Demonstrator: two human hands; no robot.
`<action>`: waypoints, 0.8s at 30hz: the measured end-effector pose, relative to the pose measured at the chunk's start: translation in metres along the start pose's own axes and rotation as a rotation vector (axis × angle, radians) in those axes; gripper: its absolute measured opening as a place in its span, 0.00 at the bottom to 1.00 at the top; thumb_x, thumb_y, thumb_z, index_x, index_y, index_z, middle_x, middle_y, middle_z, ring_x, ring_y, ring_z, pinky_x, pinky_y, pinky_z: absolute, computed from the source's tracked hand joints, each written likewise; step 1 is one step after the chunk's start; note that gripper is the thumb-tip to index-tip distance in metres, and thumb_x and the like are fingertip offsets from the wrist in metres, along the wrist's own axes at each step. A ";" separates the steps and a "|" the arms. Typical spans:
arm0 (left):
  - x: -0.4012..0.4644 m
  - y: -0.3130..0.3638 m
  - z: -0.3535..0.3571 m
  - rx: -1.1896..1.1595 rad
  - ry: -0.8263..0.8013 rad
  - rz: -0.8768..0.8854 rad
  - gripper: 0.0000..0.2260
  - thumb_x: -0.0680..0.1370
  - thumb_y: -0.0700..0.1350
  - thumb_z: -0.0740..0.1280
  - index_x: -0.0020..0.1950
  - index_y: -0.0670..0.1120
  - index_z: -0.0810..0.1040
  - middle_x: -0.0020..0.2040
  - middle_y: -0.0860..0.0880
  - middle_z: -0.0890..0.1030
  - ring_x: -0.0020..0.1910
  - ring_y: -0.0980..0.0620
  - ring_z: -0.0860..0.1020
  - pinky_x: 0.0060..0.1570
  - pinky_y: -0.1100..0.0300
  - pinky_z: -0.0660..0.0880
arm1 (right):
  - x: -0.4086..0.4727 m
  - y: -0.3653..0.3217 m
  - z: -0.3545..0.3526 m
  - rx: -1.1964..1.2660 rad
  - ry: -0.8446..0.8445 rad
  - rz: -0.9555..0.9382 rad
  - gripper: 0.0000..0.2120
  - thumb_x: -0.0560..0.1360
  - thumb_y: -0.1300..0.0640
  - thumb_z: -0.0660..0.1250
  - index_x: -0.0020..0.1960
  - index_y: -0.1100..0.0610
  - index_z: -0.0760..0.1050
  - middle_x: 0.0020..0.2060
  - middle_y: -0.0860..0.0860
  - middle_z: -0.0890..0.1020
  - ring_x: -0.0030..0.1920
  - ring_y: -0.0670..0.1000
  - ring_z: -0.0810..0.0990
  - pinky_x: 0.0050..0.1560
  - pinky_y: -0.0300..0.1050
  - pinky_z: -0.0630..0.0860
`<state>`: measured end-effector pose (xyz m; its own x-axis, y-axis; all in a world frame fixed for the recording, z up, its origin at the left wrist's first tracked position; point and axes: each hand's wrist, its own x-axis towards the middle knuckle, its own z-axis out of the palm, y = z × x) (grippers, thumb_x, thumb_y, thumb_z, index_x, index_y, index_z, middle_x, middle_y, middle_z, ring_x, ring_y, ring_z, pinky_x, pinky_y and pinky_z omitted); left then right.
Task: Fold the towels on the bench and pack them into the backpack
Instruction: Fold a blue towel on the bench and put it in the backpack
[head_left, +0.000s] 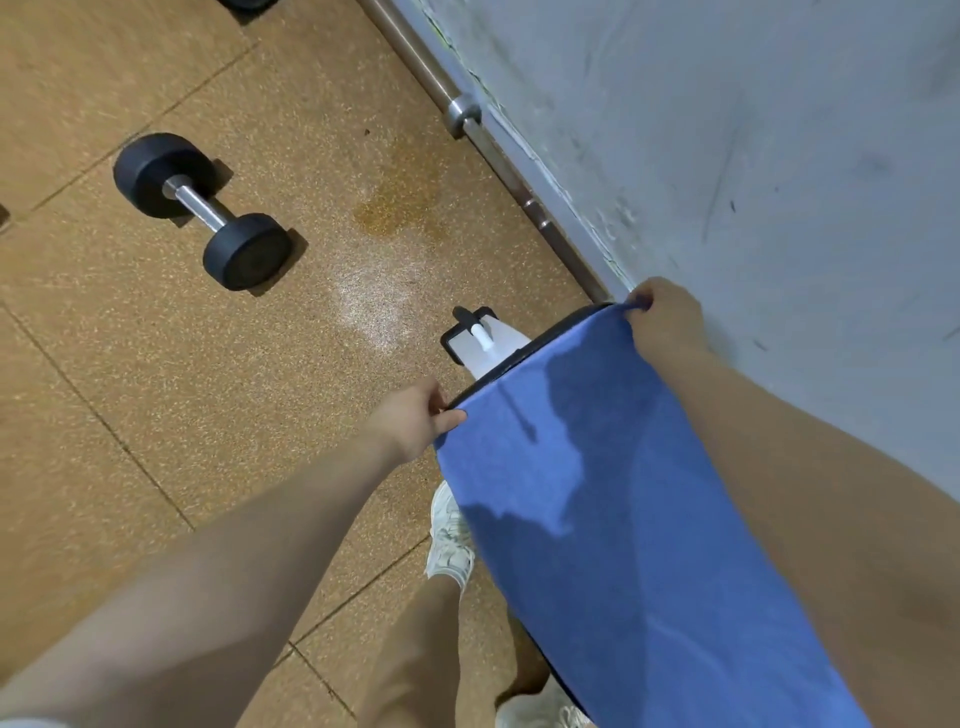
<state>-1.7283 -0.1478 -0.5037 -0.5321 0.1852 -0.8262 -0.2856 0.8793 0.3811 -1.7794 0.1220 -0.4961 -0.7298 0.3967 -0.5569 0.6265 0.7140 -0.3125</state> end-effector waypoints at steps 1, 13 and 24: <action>-0.002 -0.002 -0.001 -0.027 -0.002 0.019 0.11 0.76 0.52 0.66 0.49 0.45 0.69 0.44 0.48 0.75 0.44 0.48 0.73 0.43 0.58 0.68 | -0.001 -0.001 -0.002 0.017 0.021 -0.013 0.13 0.73 0.67 0.57 0.53 0.60 0.76 0.54 0.61 0.77 0.53 0.61 0.76 0.44 0.43 0.68; -0.065 0.022 -0.047 -0.044 0.479 0.128 0.07 0.79 0.47 0.61 0.46 0.45 0.66 0.37 0.46 0.74 0.37 0.44 0.72 0.37 0.54 0.68 | -0.055 -0.012 -0.072 0.273 0.212 -0.114 0.11 0.72 0.55 0.63 0.48 0.58 0.82 0.50 0.61 0.81 0.42 0.54 0.77 0.40 0.36 0.66; -0.166 0.065 0.097 0.244 0.152 0.464 0.07 0.78 0.46 0.63 0.44 0.48 0.65 0.30 0.55 0.68 0.33 0.48 0.69 0.34 0.57 0.64 | -0.187 0.141 -0.101 0.474 -0.038 -0.005 0.13 0.76 0.68 0.54 0.45 0.57 0.75 0.34 0.50 0.78 0.38 0.48 0.76 0.41 0.41 0.73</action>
<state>-1.5815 -0.0792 -0.3821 -0.6729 0.5283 -0.5178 0.1901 0.7999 0.5692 -1.5829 0.2069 -0.3581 -0.7278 0.3664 -0.5797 0.6856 0.3704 -0.6267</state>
